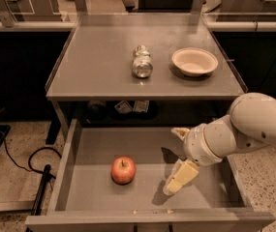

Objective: Pick apple from top drawer and place on counter

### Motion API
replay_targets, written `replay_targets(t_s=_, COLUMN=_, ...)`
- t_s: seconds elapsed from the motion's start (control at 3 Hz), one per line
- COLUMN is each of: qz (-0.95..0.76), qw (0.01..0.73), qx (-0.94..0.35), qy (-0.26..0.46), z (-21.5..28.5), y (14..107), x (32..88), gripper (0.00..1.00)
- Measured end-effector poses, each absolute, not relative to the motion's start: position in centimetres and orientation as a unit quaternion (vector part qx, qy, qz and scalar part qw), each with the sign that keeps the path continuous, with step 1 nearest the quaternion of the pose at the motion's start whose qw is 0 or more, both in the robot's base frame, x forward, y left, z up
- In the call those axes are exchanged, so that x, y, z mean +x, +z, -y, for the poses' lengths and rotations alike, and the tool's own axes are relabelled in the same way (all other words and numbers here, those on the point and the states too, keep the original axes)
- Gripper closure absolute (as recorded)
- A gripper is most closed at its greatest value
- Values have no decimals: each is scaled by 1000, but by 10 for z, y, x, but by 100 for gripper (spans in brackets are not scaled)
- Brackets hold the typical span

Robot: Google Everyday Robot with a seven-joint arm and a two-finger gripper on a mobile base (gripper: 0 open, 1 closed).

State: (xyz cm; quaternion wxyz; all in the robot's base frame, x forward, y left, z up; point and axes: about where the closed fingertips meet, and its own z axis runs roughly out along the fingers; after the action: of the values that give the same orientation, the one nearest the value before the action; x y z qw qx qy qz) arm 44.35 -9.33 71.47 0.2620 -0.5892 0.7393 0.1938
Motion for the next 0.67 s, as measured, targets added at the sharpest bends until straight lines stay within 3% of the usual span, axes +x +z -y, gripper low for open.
replay_targets(t_s=0.67, qz=-729, qw=318, qx=-563, qy=225, z=81, y=715, x=459, gripper=0)
